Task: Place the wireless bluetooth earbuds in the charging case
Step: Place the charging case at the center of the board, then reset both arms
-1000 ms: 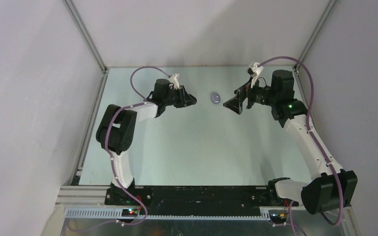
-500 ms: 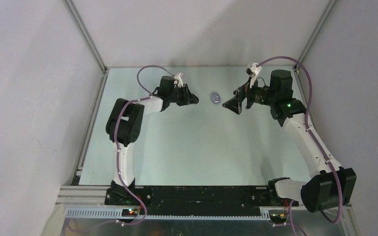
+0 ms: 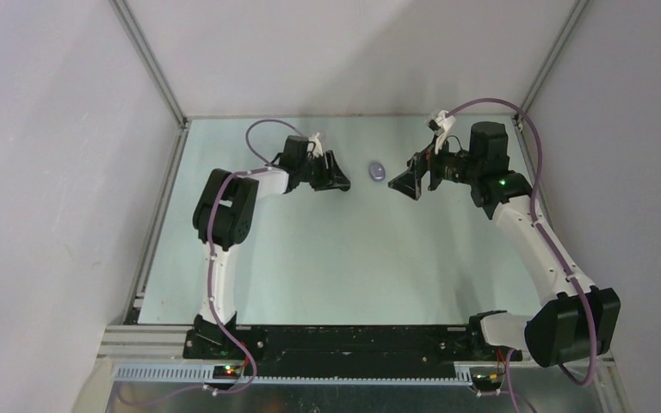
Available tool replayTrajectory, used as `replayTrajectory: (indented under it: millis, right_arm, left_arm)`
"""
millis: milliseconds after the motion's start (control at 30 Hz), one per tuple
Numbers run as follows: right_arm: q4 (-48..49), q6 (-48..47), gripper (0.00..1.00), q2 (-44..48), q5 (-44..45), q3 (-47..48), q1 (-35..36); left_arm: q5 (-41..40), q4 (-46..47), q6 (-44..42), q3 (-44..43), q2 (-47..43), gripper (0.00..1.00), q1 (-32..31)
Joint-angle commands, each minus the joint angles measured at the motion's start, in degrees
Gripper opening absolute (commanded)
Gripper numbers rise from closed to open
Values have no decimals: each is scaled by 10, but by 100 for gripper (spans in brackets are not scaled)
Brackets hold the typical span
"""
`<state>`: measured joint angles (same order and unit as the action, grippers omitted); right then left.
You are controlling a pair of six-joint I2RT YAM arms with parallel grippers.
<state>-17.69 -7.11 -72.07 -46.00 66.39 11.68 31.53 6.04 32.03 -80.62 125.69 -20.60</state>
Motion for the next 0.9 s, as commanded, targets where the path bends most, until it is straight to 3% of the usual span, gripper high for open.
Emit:
replayTrajectory:
  millis: [0, 133, 167, 233, 367, 467, 633, 733, 867]
  right_arm:
    - [14, -4, 99, -1, -6, 1, 4]
    - [14, -6, 99, 3, 0, 1, 4]
    - [13, -9, 99, 7, 4, 1, 3]
    - [11, -20, 99, 17, 18, 1, 0]
    - [13, -29, 99, 47, 41, 2, -27]
    - [-7, -4, 99, 68, 10, 24, -92]
    - [-205, -90, 99, 107, 83, 93, -136]
    - [-226, -95, 99, 204, 181, 56, -139]
    - [-151, -72, 99, 382, 232, -70, -140]
  left_arm:
    - [4, -7, -1, -19, 7, 63, 2]
    - [8, -17, -10, -16, -4, 80, 4]
    - [13, -28, -15, -14, -8, 91, 4]
    - [26, -48, -29, -6, -31, 98, 6]
    - [33, -67, -94, 48, -100, 99, 18]
    - [26, -155, -226, 72, -148, 99, 35]
    - [52, -237, -317, 137, -270, 99, 98]
    - [57, -234, -345, 192, -363, 100, 150]
    - [81, -293, -377, 208, -510, 99, 221]
